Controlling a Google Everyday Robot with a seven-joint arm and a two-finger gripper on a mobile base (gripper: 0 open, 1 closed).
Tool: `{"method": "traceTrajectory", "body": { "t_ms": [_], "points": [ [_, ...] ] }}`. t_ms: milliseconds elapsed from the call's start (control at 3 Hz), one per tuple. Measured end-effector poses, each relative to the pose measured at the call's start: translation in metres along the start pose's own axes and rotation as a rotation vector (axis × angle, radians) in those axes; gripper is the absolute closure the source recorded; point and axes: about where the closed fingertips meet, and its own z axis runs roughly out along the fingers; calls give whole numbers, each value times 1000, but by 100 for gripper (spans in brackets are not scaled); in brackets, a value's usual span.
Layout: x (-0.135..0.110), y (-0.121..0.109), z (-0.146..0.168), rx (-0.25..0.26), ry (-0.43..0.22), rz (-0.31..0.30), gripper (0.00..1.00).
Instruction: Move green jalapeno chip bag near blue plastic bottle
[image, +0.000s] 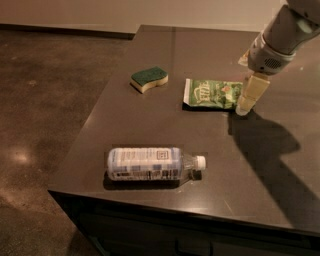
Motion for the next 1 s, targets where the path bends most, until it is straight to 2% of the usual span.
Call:
{"method": "traceTrajectory", "body": {
  "t_ms": [667,1000],
  "points": [
    [10,-21,32,-24,34,9,0],
    [14,-25,40,-35,57,2,16]
  ]
}}
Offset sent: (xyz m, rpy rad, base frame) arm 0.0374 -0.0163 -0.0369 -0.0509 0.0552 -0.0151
